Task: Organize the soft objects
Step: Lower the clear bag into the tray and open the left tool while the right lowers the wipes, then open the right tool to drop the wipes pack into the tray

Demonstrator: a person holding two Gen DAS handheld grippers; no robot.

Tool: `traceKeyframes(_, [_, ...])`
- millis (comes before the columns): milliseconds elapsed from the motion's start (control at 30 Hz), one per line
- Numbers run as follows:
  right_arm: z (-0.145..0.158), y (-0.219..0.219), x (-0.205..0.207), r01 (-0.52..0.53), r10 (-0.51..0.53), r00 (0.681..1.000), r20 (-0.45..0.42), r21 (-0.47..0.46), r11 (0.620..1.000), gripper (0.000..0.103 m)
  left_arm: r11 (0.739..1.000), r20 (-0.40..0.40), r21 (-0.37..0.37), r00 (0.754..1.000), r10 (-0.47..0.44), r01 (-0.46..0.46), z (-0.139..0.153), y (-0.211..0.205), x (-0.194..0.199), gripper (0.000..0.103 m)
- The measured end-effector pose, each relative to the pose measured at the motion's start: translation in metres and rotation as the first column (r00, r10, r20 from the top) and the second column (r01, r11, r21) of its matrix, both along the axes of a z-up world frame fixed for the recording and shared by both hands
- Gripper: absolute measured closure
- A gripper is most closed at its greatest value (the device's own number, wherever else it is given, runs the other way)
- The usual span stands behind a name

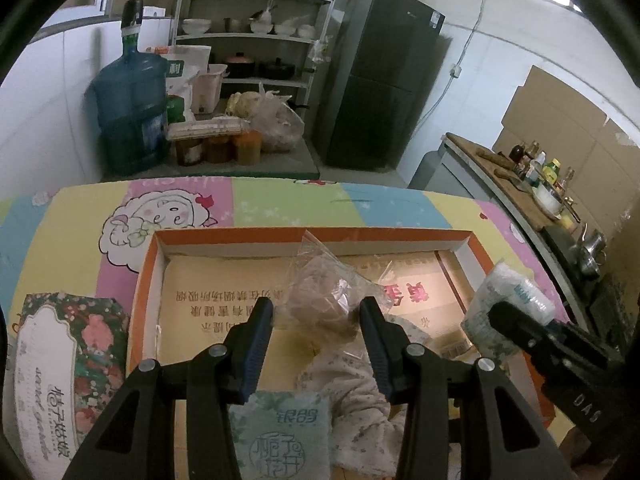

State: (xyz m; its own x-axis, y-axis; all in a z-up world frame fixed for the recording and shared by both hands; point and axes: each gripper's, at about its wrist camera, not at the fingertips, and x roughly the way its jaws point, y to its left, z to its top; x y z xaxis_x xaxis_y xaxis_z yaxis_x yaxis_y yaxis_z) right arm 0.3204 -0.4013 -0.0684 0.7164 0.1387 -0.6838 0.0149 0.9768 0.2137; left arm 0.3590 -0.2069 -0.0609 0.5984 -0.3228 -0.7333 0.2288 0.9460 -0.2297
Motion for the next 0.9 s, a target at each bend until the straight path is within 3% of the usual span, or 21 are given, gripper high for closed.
traceKeyframes(167, [-0.004, 0.006, 0.002, -0.006, 0.006, 1.0, -0.009, -0.019, 1.0, 0.077, 0.999, -0.032, -0.023, 0.999, -0.025, 0.024, -0.004, -0.001, 0.003, 0.057])
traceKeyframes(300, [-0.005, 0.007, 0.002, -0.013, 0.013, 1.0, 0.006, 0.001, 1.0, 0.071, 0.999, -0.039, -0.042, 0.999, -0.021, 0.02, -0.004, 0.0, 0.003, 0.055])
traceKeyframes(367, [-0.007, 0.006, 0.001, -0.022, 0.022, 1.0, 0.007, 0.022, 1.0, 0.069, 1.0, -0.03, -0.023, 0.999, -0.015, 0.014, -0.003, -0.001, 0.001, 0.05])
traceKeyframes(433, [-0.007, 0.007, 0.001, -0.028, 0.028, 1.0, 0.01, 0.023, 0.999, 0.062, 1.0, -0.009, -0.014, 1.0, -0.015, 0.015, 0.0, -0.001, -0.003, 0.034])
traceKeyframes(500, [-0.007, 0.009, 0.0, -0.033, 0.033, 0.999, 0.011, 0.019, 0.999, 0.057, 1.0, 0.015, -0.016, 1.0, -0.012, 0.012, 0.004, -0.001, -0.007, 0.028])
traceKeyframes(900, [-0.004, 0.012, -0.014, -0.041, 0.04, 0.999, 0.034, 0.023, 0.999, 0.056, 1.0, 0.106, 0.0, 0.994, 0.005, -0.005, 0.026, 0.007, -0.027, 0.024])
